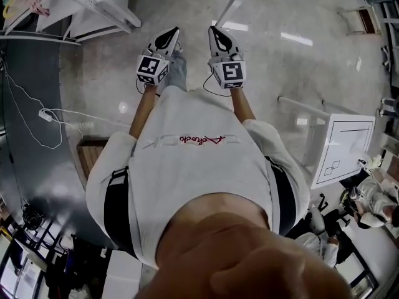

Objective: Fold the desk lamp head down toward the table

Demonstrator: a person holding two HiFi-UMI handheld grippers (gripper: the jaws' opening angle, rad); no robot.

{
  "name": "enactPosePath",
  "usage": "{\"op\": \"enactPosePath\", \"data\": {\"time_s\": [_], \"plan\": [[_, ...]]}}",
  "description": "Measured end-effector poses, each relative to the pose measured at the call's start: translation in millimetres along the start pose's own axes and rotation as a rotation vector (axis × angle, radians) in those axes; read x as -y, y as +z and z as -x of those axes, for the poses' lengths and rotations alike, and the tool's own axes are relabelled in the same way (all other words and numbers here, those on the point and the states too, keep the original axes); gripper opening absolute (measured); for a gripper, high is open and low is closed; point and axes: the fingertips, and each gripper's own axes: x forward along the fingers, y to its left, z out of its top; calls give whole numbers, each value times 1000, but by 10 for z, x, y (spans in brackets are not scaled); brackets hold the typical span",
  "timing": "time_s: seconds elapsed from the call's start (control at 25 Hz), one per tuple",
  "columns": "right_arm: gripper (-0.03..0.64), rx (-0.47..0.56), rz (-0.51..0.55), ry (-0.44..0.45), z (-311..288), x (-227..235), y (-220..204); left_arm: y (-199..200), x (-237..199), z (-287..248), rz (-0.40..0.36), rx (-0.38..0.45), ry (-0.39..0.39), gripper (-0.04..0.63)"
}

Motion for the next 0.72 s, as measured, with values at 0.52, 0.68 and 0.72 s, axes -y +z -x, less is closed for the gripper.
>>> {"op": "enactPosePath", "data": {"time_s": [0.52,0.68,0.72], "plan": [[26,-52,-12,-8,-1091,469,-134,21,-933,-791,22,-28,-17,23],[26,-64,-12,-11,-1533,640,-104,129,-1317,-1044,29,-25,-10,23],[26,-64,-10,-16,-1645,685,-81,162,-1413,-1106,31,-24,-11,23]]}}
